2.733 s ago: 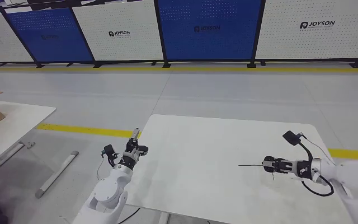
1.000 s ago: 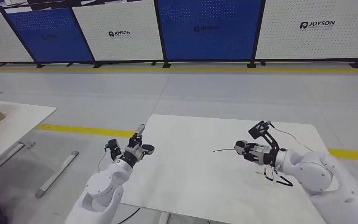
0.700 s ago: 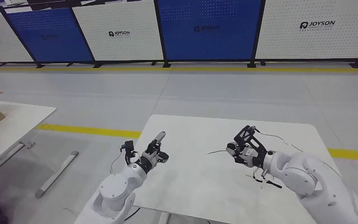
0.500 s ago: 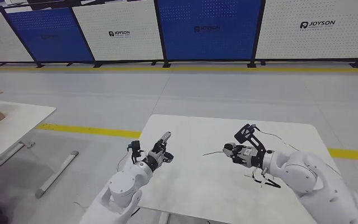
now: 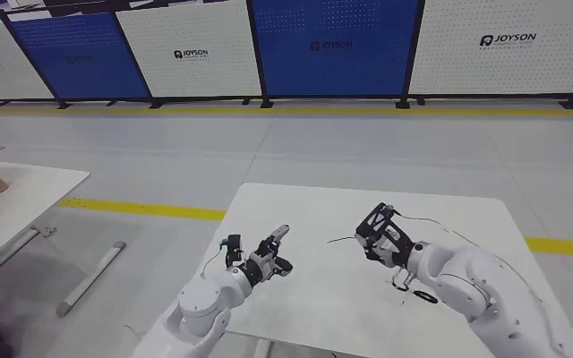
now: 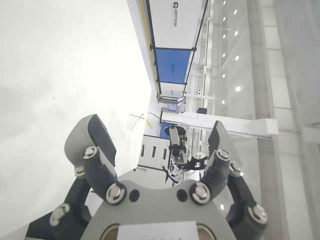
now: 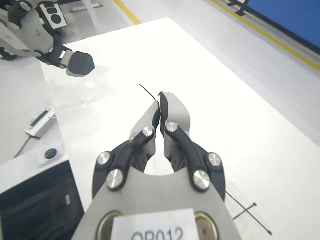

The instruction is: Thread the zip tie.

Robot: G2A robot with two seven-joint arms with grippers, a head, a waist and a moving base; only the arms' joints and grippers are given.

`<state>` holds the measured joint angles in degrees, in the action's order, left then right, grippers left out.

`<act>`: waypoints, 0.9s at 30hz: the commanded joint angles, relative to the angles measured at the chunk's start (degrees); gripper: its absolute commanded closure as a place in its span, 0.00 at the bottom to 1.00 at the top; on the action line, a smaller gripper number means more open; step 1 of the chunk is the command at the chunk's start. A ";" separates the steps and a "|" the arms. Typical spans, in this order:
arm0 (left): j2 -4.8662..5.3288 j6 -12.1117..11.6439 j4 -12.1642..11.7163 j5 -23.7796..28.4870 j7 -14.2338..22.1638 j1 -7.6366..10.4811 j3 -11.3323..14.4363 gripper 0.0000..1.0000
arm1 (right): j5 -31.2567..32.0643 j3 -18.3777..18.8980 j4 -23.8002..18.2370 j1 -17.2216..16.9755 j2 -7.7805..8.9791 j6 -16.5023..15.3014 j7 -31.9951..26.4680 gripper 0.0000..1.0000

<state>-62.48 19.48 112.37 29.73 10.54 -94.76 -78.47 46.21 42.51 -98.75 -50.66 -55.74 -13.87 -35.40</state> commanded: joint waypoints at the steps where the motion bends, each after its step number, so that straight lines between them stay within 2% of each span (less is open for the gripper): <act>1: 0.66 0.00 0.49 0.92 -0.82 0.48 1.86 0.00 | 2.89 -0.77 -0.76 0.07 -0.27 -0.21 -0.33 1.00; 4: 1.75 0.00 0.57 3.92 -4.13 2.30 4.66 0.00 | 5.55 -1.19 -1.30 -0.18 -0.54 -0.75 -0.30 1.00; 6: 2.65 0.00 -0.93 8.21 -7.07 4.39 7.60 0.00 | 7.29 -1.18 -1.72 -0.62 -0.59 -1.30 -0.27 1.00; 10: 5.00 0.00 -4.61 16.93 -12.22 10.66 13.82 0.00 | 8.29 -0.42 -1.96 -1.64 -0.53 -2.07 0.61 1.00; 21: 5.00 0.00 -4.61 16.93 -12.22 10.66 13.82 0.00 | 8.29 -0.42 -1.96 -1.64 -0.53 -2.07 0.61 1.00; 24: 4.72 0.00 -5.70 20.88 -13.05 11.19 14.29 0.00 | 9.56 -0.45 -2.26 -1.97 -0.57 -2.00 1.15 1.00; 27: 4.60 0.00 -6.29 24.99 -15.58 13.05 16.04 0.00 | 15.10 -1.17 -3.92 -2.37 -0.72 -2.11 1.13 1.00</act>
<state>-57.89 19.48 106.29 53.24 -4.38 -82.44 -63.26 59.15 41.61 -102.10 -52.90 -56.41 -15.95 -34.16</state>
